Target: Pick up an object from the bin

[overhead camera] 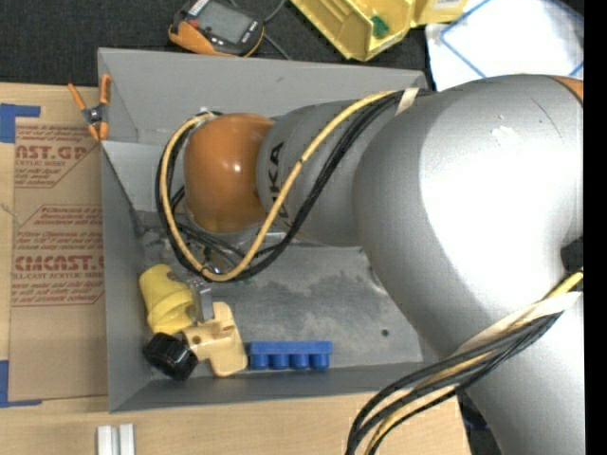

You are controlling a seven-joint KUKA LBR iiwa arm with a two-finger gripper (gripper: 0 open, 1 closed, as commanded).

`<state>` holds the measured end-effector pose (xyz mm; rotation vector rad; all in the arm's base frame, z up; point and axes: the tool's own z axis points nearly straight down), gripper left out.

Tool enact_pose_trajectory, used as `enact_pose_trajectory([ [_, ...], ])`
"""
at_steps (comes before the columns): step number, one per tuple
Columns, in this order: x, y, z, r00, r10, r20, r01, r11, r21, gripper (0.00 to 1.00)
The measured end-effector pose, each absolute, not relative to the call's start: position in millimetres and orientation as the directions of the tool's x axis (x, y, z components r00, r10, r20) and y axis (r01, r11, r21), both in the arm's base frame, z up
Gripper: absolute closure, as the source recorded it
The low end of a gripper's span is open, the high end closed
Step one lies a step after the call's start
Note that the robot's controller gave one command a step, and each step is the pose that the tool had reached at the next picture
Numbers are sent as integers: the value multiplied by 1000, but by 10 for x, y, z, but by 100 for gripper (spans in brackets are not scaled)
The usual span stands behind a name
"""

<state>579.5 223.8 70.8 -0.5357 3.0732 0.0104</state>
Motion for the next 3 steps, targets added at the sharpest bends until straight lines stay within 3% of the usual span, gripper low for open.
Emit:
enact_pose_trajectory([
  [1, 5103, 2080, 883, -910, -410, -52, -411, 912, -2, 100],
  [3, 5014, 1950, 846, -912, -405, -61, -405, 914, 0, 100],
])
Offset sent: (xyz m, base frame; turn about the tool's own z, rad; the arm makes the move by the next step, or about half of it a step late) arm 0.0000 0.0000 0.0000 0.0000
